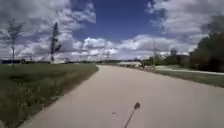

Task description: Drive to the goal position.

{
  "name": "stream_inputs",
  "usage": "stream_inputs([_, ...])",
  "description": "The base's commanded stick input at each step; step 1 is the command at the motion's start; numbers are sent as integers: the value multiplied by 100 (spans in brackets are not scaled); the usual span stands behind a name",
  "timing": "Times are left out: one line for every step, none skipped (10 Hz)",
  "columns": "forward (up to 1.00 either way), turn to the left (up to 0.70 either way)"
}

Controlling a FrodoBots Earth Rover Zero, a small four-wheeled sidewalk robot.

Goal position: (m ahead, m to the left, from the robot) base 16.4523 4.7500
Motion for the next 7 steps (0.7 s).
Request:
stream_inputs([100, 0])
stream_inputs([100, 0])
stream_inputs([100, 0])
stream_inputs([100, 0])
stream_inputs([100, 0])
stream_inputs([100, 0])
stream_inputs([100, 0])
